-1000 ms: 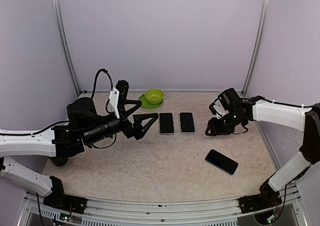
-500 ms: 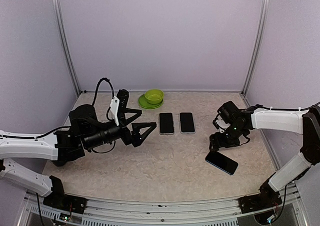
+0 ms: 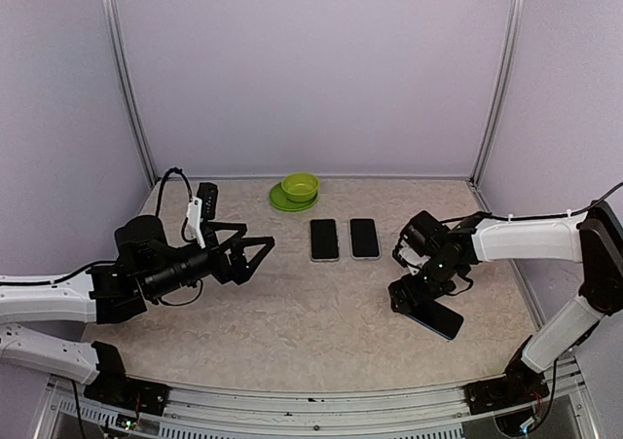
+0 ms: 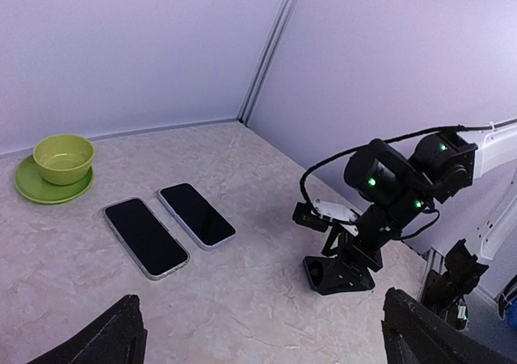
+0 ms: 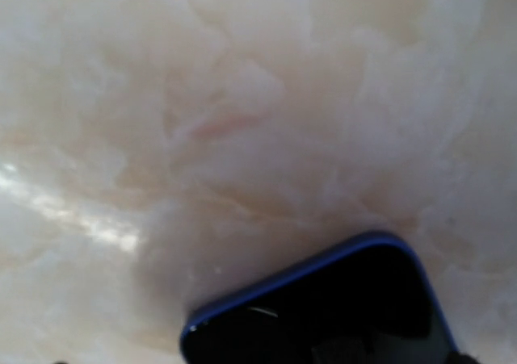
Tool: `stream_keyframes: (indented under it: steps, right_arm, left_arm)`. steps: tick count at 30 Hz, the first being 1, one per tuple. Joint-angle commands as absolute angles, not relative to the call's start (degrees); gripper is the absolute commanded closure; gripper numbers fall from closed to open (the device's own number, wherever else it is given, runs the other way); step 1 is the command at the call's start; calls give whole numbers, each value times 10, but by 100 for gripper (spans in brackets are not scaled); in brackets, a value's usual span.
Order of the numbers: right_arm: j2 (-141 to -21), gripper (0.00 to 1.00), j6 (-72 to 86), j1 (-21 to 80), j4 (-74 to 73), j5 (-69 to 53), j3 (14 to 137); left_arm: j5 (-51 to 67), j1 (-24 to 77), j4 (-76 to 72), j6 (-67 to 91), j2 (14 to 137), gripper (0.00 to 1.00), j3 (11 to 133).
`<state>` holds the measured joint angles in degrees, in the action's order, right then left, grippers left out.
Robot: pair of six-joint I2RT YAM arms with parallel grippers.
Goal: Put the phone into the phone case
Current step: Adjust the phone at the center of the board.
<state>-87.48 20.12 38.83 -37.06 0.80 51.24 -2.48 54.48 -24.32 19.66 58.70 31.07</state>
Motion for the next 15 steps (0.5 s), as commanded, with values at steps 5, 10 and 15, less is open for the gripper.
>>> stream_keyframes:
  steps: [5,10,15]
  right_arm:
    - [-909,0,206,401,-388,44,511]
    - [-916,1,211,406,-392,53,511]
    - [-947,2,212,406,-392,64,511]
  left_arm:
    - [-52,533,-227,251,539,1,282]
    - [-54,533,-228,265,538,1,276]
    - [-62,532,-225,276,542,1,277]
